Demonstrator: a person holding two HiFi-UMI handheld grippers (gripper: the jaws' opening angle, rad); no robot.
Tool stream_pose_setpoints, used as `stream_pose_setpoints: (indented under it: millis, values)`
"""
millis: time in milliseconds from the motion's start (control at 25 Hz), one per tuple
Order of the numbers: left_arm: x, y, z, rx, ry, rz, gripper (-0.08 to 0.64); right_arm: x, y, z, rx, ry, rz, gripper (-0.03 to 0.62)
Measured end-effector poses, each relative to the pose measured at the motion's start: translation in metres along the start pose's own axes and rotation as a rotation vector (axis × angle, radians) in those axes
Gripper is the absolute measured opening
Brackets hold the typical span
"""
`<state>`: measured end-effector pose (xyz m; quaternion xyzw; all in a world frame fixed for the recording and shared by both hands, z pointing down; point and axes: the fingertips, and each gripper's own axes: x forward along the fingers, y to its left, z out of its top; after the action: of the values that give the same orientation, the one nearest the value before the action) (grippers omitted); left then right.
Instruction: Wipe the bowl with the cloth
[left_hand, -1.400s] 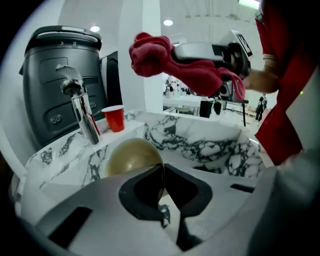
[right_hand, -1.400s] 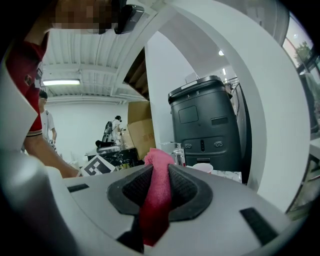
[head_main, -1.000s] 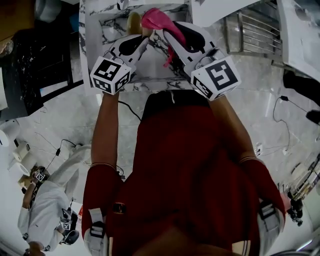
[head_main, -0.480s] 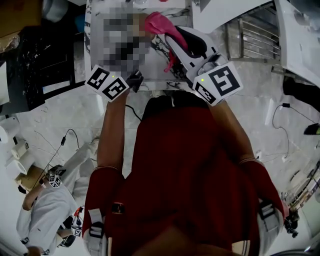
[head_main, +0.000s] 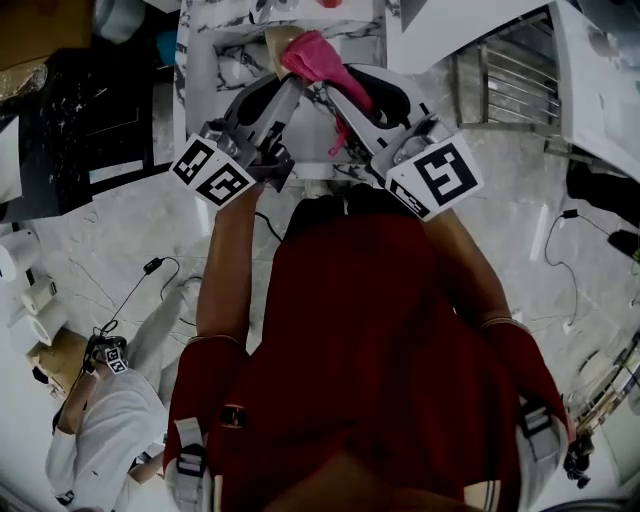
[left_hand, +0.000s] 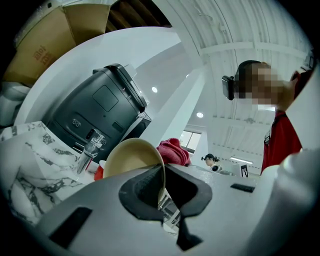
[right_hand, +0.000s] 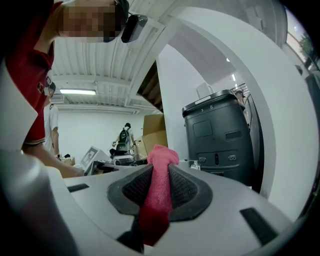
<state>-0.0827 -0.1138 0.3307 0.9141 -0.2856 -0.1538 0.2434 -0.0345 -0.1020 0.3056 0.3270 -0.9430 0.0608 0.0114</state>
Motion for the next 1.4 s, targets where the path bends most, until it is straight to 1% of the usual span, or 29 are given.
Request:
stream_pose_setpoints:
  millis: [280, 480, 560, 800, 920, 1120, 1400]
  values:
    - [-0.003, -0.013, 0.001, 0.000, 0.002, -0.039, 0.018, 0.002, 0.013, -0.003, -0.075, 0.047, 0.048, 0.087]
    - [-0.002, -0.020, -0.002, 0.026, 0.027, -0.052, 0.018, 0.004, 0.018, -0.002, -0.102, 0.056, 0.053, 0.087]
    - [-0.002, -0.021, -0.004, 0.051, 0.046, -0.052, 0.018, 0.005, 0.017, -0.002, -0.107, 0.068, 0.047, 0.087]
    - [-0.004, -0.026, -0.010, 0.170, 0.135, -0.053, 0.018, 0.006, 0.010, -0.004, -0.122, 0.137, 0.044, 0.088]
    - [-0.006, -0.027, -0.012, 0.198, 0.157, -0.064, 0.018, 0.008, 0.008, -0.005, -0.122, 0.156, 0.045, 0.088]
    - [-0.012, -0.030, -0.009, 0.208, 0.166, -0.110, 0.018, 0.012, 0.009, 0.001, -0.114, 0.163, 0.088, 0.088]
    - [-0.024, -0.039, -0.007, 0.221, 0.207, -0.213, 0.018, 0.014, 0.010, 0.006, -0.131, 0.218, 0.183, 0.089]
